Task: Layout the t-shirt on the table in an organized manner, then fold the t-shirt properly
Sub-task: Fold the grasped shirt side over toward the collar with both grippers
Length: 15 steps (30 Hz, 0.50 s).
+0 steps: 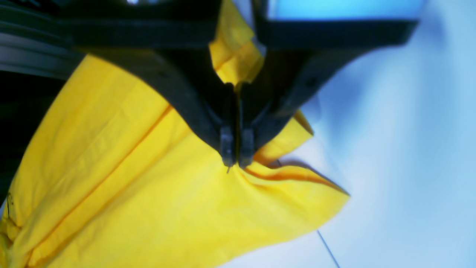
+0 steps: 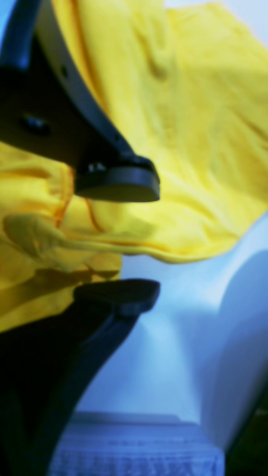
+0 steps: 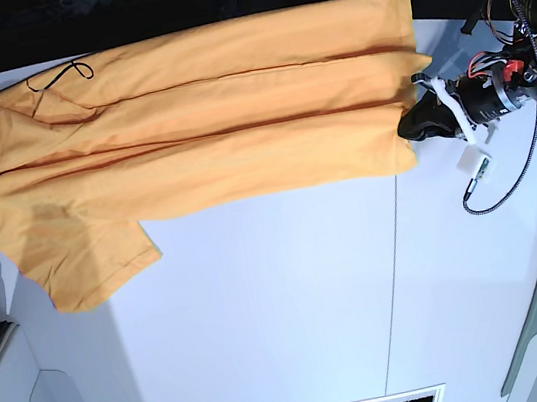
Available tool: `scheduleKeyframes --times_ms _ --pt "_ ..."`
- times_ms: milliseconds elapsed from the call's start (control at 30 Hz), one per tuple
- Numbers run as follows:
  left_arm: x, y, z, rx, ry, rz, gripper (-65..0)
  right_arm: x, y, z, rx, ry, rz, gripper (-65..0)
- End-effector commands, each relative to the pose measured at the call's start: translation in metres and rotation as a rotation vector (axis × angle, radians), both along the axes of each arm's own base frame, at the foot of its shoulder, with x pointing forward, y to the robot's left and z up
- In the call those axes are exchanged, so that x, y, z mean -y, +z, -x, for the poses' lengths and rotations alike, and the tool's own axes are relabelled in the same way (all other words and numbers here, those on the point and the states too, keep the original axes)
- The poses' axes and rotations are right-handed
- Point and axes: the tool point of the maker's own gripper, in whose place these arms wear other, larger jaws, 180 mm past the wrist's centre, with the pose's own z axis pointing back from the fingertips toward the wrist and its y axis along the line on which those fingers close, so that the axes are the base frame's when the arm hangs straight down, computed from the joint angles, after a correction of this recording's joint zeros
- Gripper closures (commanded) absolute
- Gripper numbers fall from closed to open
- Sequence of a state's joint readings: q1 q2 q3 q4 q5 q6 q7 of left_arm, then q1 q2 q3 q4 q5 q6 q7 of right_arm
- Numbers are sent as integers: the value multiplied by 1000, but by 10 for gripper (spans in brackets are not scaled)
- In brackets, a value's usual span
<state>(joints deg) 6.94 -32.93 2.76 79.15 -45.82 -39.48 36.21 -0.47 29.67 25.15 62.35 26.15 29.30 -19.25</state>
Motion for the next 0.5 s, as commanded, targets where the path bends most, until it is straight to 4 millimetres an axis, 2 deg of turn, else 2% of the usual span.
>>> scheduleKeyframes --times_ms 0,200,300,400,467 --pt "-4 12 -10 44 -3 3 0 15 28 -19 87 -24 21 -328" --pt "-6 6 -4 28 -12 -23 0 25 62 -59 195 -107 30 -328" --pt "-6 1 4 10 -12 -24 0 22 73 -82 236 -116 66 -327" --pt "-6 -2 9 -2 -12 -23 0 8 67 -106 242 -97 57 -327" --pt "-6 -2 10 -4 -12 -23 0 -2 52 -121 221 -77 51 -327"
